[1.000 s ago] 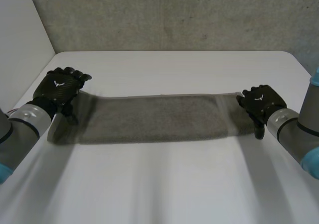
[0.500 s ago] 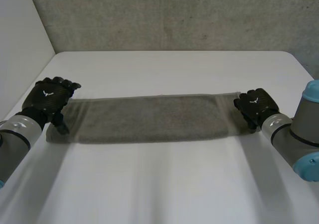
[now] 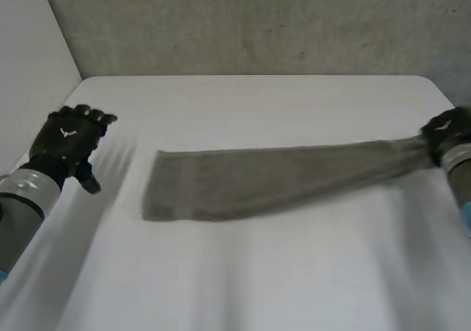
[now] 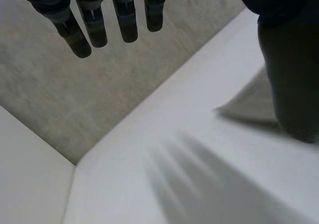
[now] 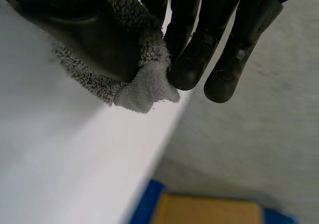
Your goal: Fold the towel.
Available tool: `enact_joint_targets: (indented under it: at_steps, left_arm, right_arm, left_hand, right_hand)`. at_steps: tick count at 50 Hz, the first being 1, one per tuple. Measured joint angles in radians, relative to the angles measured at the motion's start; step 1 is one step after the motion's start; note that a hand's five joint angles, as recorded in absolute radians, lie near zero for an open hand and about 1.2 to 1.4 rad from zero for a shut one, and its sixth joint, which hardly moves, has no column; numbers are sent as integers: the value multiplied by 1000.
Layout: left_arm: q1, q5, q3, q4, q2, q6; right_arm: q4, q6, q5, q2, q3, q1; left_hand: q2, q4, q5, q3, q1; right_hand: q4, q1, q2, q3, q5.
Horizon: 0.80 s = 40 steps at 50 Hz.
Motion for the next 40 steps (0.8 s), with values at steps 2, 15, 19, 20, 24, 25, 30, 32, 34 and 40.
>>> enact_joint_targets:
  at_steps: [2, 15, 19, 20, 24, 25, 30, 32, 34, 40]
  left_arm:
    - [-1, -1, 6, -1, 28, -3]
    - [-58, -16, 114, -9, 85, -89]
    - [-94, -34, 145, -9, 76, -123]
    - [-99, -38, 149, -9, 74, -127]
    - [-136, -62, 166, -8, 56, -138]
    - [-149, -69, 172, -7, 47, -139]
    - [-194, -95, 195, -6, 3, -136]
    - [-211, -104, 209, -5, -19, -135]
    - [-229, -116, 226, -6, -45, -135]
    - [-282, -150, 284, -8, -110, -135]
  right_arm:
    - [-4, -101, 22, -16, -19, -27]
    - [-35, 104, -34, -63, -159, 296]
    - [-72, 209, -130, -21, -175, 468]
    - [-76, 219, -142, -14, -177, 486]
    - [-95, 270, -213, 60, -181, 590]
    - [-96, 280, -229, 84, -182, 613]
    - [-91, 322, -280, 145, -174, 655]
    - [-89, 346, -304, 153, -165, 656]
    - [-84, 385, -341, 151, -149, 650]
    - [-49, 464, -389, 78, -104, 590]
  left_hand:
    - [-1, 0, -3, -2, -2]
    - [-4, 0, -5, -3, -4]
    - [-4, 0, -5, -3, -4]
    - [-4, 0, -5, -3, -4]
    - [-4, 0, -5, -3, -4]
    - [-4, 0, -5, -3, -4]
    - [-4, 0, -5, -3, -4]
    - [-4, 0, -5, -3, -4]
    - [-4, 0, -5, -3, -4]
    - [-4, 0, -5, -3, -4]
  right_hand:
    - [1, 1, 0, 0, 0]
    - [1, 4, 6, 11, 0]
    - [1, 5, 6, 11, 0]
    - [1, 5, 6, 11, 0]
    - [1, 6, 6, 11, 0]
    - [1, 6, 6, 11, 0]
    - [-83, -72, -62, -75, -79]
    - [-338, -322, -321, -328, -343]
    - [-777, -765, -772, -759, -789]
    - [-1086, -1090, -1068, -1097, -1111]
